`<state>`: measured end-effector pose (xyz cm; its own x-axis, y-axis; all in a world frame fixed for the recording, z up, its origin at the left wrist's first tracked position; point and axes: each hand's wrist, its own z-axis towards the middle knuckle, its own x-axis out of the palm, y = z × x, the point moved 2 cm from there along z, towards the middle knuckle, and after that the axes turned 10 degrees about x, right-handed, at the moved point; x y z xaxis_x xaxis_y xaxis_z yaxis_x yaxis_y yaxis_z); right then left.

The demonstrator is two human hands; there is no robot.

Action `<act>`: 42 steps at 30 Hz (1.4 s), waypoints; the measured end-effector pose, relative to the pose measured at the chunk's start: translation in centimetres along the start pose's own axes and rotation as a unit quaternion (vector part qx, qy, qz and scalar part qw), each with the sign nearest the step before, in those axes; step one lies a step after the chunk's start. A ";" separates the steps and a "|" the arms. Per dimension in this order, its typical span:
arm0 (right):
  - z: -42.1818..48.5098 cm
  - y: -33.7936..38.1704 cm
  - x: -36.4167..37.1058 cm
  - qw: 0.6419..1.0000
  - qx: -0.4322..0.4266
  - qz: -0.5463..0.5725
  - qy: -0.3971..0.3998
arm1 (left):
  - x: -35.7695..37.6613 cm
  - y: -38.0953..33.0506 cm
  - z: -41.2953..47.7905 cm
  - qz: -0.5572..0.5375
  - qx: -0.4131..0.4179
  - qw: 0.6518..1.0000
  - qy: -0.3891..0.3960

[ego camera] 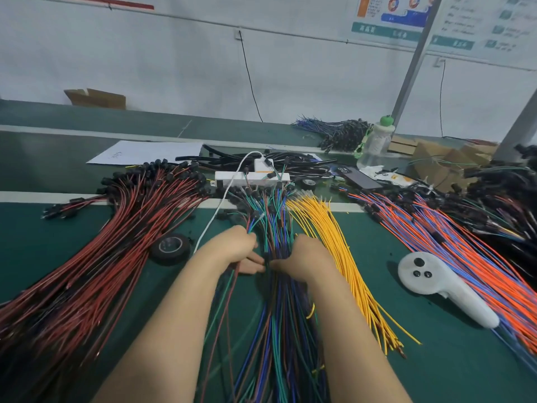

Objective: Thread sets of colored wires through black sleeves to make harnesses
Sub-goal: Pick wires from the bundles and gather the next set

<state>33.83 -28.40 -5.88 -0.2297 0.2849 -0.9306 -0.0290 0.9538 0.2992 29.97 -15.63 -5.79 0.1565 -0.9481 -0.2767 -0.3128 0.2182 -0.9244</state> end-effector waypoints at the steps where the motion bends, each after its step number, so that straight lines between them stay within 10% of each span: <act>1: 0.2 0.3 0.1 1.000 -0.008 0.003 -0.003 | 0.3 0.1 0.2 -0.042 -0.001 0.999 -0.001; 23: 3.1 -3.1 -1.8 0.985 0.068 0.122 -0.100 | 1.0 -2.1 1.0 -0.343 0.069 0.935 -0.055; 32: -2.1 1.4 -3.9 0.974 -0.160 0.159 -0.025 | 3.6 -3.4 1.4 -0.395 0.056 0.913 -0.088; 39: -3.4 -2.0 -6.2 0.882 -0.158 0.444 -0.013 | 0.8 -8.9 -0.1 -0.623 0.138 0.770 -0.015; 42: -0.7 -5.6 -7.0 0.908 -0.070 0.391 -0.131 | -2.0 -12.2 -2.0 -0.710 0.211 0.671 0.023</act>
<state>34.93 -35.80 -0.86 0.0060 0.9001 -0.4357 -0.0847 0.4346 0.8966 31.61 -16.89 6.58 -0.0163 -0.2728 0.9619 0.4154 -0.8770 -0.2416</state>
